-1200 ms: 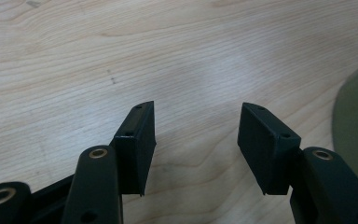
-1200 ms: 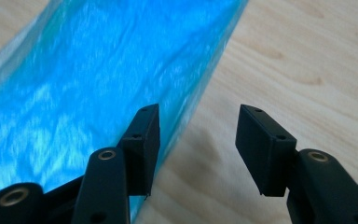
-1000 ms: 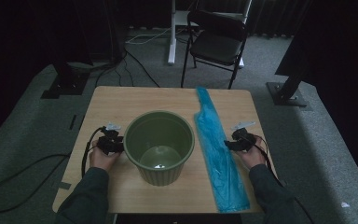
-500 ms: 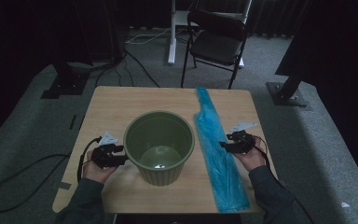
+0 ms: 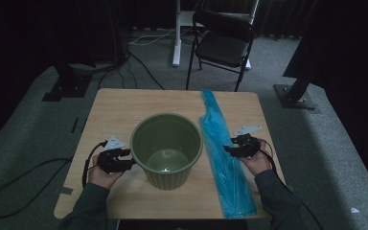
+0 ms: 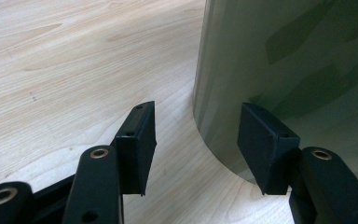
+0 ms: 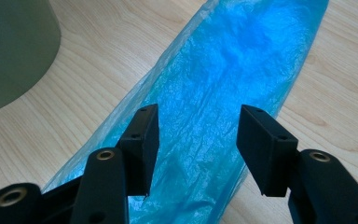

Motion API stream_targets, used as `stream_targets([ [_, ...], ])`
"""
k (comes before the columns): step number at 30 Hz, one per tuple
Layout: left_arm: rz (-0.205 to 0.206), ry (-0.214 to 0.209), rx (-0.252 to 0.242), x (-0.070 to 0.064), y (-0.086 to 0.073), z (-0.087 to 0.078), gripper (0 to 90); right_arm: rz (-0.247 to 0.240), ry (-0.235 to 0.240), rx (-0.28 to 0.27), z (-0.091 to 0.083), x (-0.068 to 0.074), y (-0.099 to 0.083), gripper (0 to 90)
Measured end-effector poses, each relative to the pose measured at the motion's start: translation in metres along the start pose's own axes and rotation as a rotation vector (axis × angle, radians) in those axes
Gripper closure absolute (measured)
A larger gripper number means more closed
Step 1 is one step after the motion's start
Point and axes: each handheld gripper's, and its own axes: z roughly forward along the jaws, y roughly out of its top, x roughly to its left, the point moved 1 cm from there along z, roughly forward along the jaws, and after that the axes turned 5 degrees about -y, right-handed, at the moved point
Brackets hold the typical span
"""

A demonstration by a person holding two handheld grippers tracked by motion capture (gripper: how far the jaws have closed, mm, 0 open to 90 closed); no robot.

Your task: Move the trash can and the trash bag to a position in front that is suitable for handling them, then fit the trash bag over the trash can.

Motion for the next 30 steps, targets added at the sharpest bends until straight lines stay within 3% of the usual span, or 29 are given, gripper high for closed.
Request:
stream_targets([
  [17, 0.023, 0.012, 0.002, 0.0, 0.012, 0.013, 45.6, -0.008, 0.006, 0.019, 0.005, 0.002, -0.001, 47.3],
  [30, 0.018, 0.04, -0.016, 0.007, 0.013, 0.014, 44.4, 0.003, -0.024, 0.036, 0.022, 0.008, 0.007, 32.7],
])
